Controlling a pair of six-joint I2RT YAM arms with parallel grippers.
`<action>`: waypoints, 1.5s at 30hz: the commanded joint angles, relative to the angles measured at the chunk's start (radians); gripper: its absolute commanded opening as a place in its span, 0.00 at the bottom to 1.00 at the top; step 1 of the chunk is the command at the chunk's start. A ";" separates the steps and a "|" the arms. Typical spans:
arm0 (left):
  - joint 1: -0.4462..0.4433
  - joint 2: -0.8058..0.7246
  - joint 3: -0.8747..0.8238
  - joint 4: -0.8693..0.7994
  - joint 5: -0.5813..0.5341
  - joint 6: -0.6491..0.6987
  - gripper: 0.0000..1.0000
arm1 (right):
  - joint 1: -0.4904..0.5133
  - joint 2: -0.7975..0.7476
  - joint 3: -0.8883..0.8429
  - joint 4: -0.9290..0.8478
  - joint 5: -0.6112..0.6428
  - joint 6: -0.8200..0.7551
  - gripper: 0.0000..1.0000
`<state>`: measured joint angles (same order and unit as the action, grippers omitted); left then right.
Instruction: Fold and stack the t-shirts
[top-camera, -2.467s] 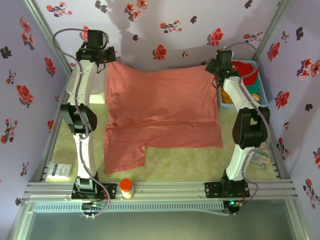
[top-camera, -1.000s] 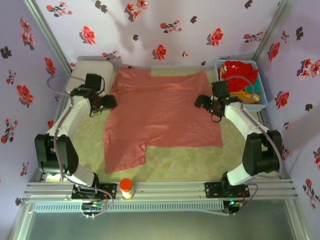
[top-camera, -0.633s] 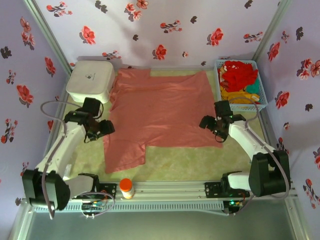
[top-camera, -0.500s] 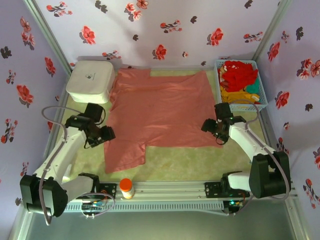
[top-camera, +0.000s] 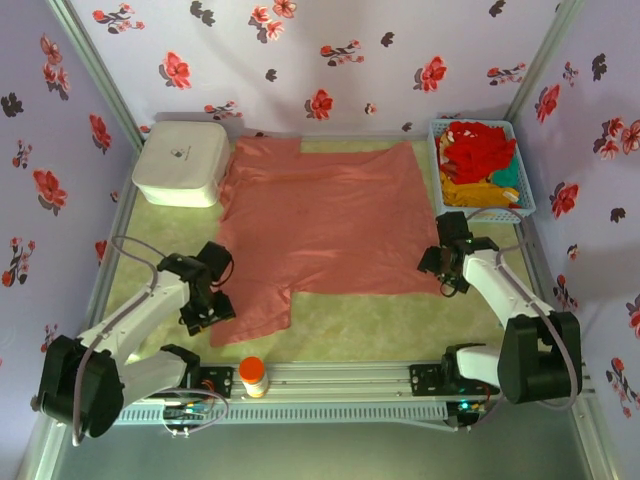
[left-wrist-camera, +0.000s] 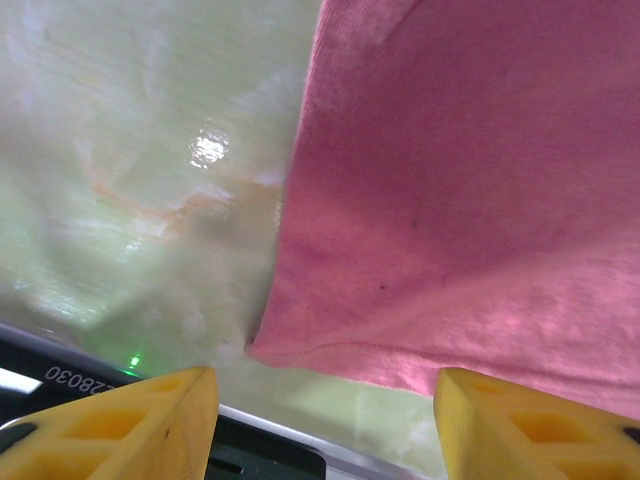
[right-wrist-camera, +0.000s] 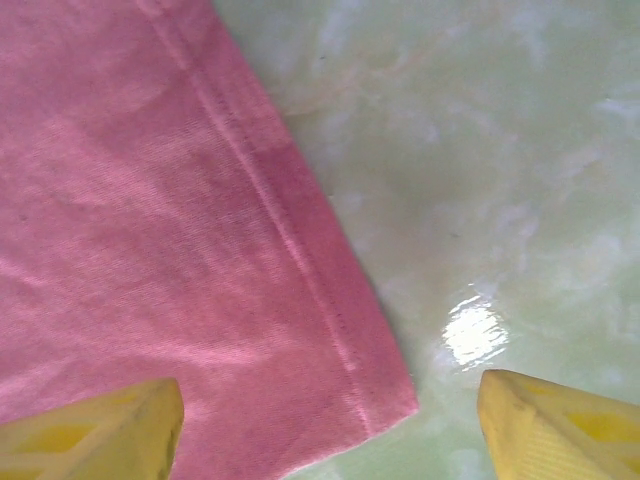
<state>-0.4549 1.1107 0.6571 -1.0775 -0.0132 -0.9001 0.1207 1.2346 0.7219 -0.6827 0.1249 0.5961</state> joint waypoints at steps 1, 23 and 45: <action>-0.033 0.033 -0.028 0.041 -0.031 -0.068 0.59 | -0.019 -0.037 -0.039 -0.030 0.046 0.030 0.75; -0.090 0.027 -0.124 0.074 0.007 -0.130 0.65 | -0.056 0.058 -0.134 0.169 -0.137 0.079 0.55; -0.125 0.149 -0.168 0.219 0.009 -0.128 0.49 | -0.057 0.109 -0.131 0.215 -0.113 0.078 0.12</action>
<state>-0.5697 1.2209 0.5411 -0.9188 0.0055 -1.0153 0.0605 1.3178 0.5987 -0.5400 0.0486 0.6651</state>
